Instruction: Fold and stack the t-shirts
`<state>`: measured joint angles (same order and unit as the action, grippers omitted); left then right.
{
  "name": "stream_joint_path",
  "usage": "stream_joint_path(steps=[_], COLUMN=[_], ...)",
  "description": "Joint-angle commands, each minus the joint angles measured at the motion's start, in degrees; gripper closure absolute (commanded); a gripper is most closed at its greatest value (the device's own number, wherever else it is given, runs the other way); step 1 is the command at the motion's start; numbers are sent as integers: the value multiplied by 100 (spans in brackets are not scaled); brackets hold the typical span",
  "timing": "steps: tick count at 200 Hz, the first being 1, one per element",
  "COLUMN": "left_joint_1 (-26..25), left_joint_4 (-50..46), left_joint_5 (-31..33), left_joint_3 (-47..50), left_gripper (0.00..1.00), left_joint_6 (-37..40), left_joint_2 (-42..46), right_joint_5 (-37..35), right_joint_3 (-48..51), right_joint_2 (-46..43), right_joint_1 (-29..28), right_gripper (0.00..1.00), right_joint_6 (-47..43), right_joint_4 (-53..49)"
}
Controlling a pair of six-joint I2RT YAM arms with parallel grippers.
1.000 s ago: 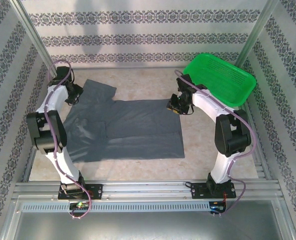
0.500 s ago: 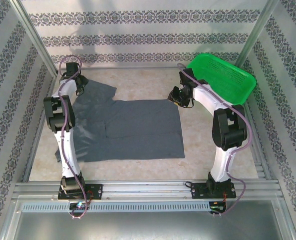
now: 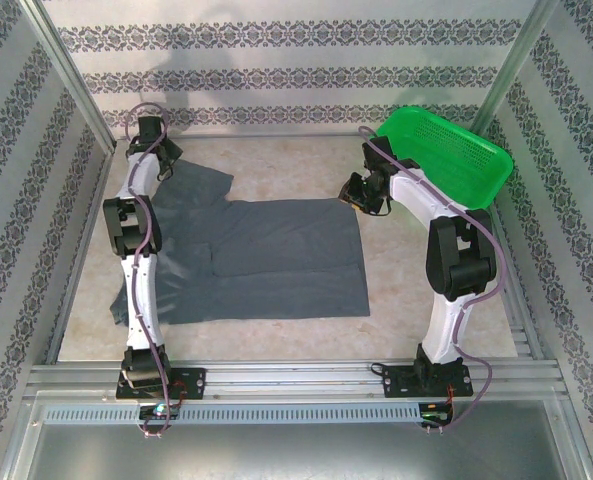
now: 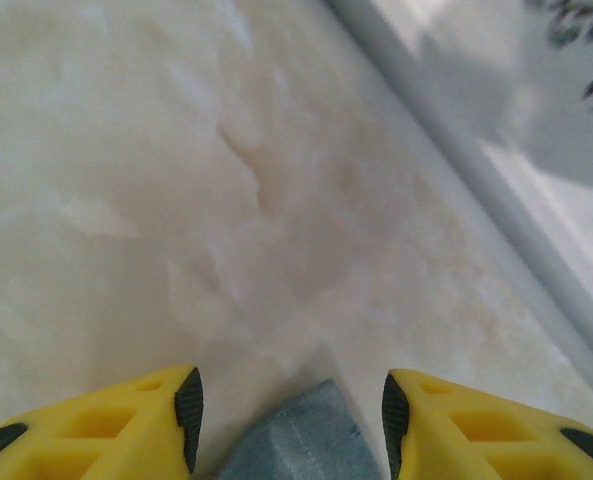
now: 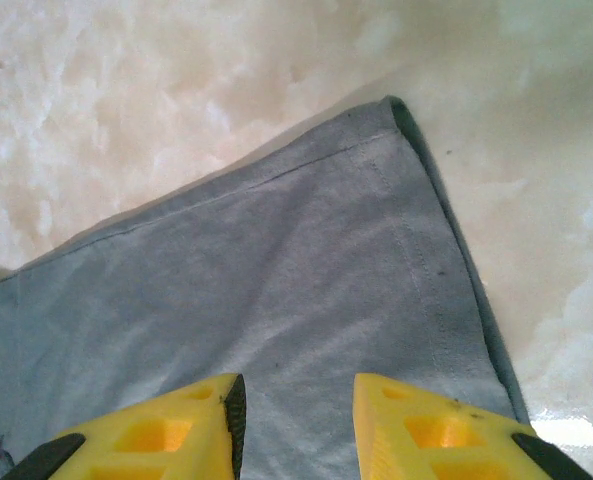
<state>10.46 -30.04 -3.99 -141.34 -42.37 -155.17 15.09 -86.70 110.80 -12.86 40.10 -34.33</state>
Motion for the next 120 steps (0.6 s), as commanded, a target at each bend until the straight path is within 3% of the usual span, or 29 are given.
stream_joint_path(steps=[1,57,90,120], left_joint_1=[-103,-396,-530,-555], left_joint_4=[-762,-1723,-2705,-3392], left_joint_5=[-142,-365,-24,484], left_joint_3=[-418,-711,-746,-772], left_gripper=[47,47,49,57], left_joint_6=[-19,349,654,819], left_joint_2=[-320,-450,-359,-359], right_joint_5=[107,211,229,214], right_joint_3=[91,118,146,129], right_joint_2=[-6,20,20,68], right_joint_1=[34,65,122,161], right_gripper=[64,64,64,64], right_joint_6=[-14,-89,-104,-103], right_joint_4=[23,75,108,121])
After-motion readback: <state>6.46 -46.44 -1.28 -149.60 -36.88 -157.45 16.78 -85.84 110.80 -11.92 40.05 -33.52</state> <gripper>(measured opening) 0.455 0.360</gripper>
